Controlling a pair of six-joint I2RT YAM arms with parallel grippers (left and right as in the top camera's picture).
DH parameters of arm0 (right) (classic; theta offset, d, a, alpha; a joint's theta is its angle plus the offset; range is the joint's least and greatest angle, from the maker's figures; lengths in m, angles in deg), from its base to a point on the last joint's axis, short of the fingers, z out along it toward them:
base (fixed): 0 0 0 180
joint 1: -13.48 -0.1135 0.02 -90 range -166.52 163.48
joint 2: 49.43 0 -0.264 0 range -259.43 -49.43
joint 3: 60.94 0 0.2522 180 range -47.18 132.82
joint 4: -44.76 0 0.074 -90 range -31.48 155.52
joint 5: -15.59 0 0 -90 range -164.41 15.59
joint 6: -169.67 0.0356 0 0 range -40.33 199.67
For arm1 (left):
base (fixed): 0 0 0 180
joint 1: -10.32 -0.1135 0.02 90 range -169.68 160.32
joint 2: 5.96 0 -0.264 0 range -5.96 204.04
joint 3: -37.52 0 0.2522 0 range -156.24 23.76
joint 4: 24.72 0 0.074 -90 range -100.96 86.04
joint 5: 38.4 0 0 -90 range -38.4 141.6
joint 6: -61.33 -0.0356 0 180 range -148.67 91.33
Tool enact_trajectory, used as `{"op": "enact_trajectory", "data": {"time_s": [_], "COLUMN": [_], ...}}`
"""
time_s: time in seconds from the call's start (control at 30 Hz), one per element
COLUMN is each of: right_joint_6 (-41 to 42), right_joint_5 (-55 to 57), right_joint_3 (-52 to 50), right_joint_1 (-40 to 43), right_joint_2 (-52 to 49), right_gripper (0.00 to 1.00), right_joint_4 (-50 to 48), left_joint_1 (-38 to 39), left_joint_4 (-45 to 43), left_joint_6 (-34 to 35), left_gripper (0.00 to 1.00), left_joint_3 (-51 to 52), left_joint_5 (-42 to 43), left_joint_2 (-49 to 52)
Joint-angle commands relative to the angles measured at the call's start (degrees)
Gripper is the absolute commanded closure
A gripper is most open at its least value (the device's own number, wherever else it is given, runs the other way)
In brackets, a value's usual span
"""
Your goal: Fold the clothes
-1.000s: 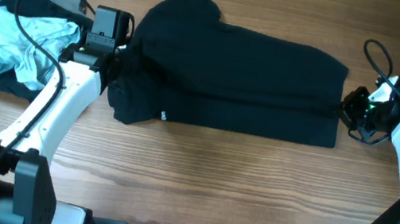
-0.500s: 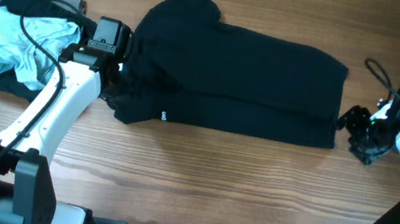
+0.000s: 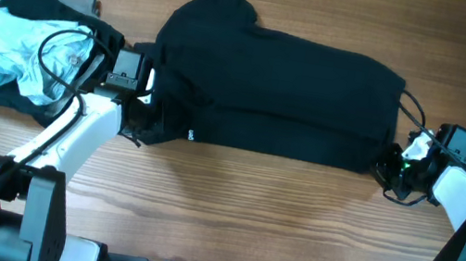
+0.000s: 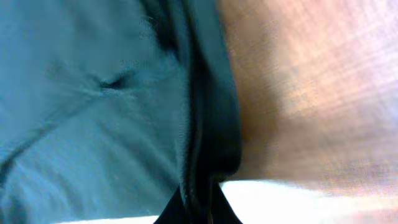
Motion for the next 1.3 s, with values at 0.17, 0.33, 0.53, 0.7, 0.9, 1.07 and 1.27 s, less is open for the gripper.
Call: {"op": "enact_trajectory", "data": {"time_s": [0.17, 0.33, 0.53, 0.7, 0.9, 1.07, 1.27], "right_joint_6": [2.99, 3.17, -3.02, -8.04, -5.86, 2.01, 4.7], "right_joint_5": [19.17, 18.03, 8.98, 2.47, 3.89, 4.87, 5.53], "right_joint_3": [9.38, 9.68, 10.05, 10.03, 7.63, 5.6, 5.55], "right_joint_1": [4.02, 4.02, 4.02, 4.0, 0.72, -1.79, -1.9], "right_joint_2": [2.99, 2.99, 2.99, 2.99, 2.97, 2.95, 0.02], "right_gripper": [0.96, 0.43, 0.61, 0.96, 0.96, 0.96, 0.96], "right_joint_4": [20.35, 23.12, 18.1, 16.02, 16.33, 8.07, 7.39], "left_joint_1": [-0.07, -0.04, -0.04, -0.04, -0.04, -0.04, -0.04], "left_joint_4": [12.44, 14.64, 15.34, 16.96, 16.74, 16.72, 15.89], "left_joint_6": [-0.24, -0.24, -0.24, -0.24, -0.26, -0.26, -0.26], "left_gripper": [0.96, 0.72, 0.55, 0.96, 0.96, 0.96, 0.96], "left_joint_3": [0.26, -0.85, -6.4, -10.45, -11.37, -11.37, -11.37], "left_joint_5": [-2.73, -2.49, -2.49, -2.51, -2.51, -2.54, -2.54], "left_joint_2": [0.48, 0.48, 0.48, 0.48, 0.48, 0.48, 0.48]}}
